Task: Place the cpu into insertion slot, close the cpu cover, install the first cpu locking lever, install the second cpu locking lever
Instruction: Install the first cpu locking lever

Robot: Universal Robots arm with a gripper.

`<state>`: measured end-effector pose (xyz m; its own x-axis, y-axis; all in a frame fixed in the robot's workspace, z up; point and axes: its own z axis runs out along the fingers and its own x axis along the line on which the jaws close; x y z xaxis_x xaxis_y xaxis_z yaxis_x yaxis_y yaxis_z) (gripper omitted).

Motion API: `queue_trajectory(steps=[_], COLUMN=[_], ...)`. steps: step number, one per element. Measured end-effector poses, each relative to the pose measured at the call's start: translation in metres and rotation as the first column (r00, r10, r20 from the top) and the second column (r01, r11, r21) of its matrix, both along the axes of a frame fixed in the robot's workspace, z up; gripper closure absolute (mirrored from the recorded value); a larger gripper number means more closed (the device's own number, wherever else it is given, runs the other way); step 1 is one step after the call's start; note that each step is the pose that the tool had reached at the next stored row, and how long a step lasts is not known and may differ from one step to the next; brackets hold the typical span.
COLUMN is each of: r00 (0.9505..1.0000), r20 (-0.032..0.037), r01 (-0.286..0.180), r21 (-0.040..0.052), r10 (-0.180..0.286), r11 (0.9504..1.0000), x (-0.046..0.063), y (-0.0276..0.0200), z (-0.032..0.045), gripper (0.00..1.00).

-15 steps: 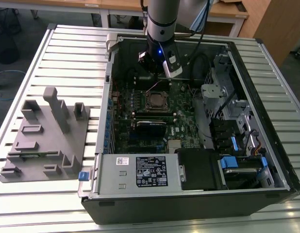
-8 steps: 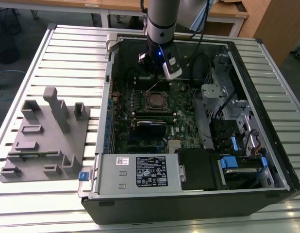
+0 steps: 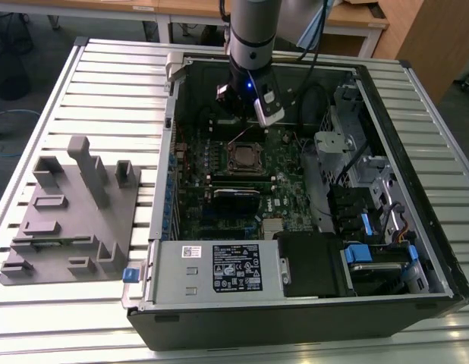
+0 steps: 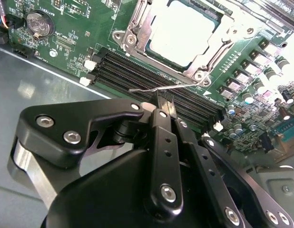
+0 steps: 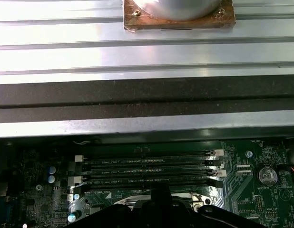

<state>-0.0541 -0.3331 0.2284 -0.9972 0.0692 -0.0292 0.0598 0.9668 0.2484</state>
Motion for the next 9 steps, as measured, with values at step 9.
queue_trajectory(steps=[9], r00=[1.0], r20=[0.0], r01=[0.0], r21=[0.0], r10=[0.0], r11=[1.0], x=[0.0], y=[0.0], z=[-0.0027], gripper=[0.9])
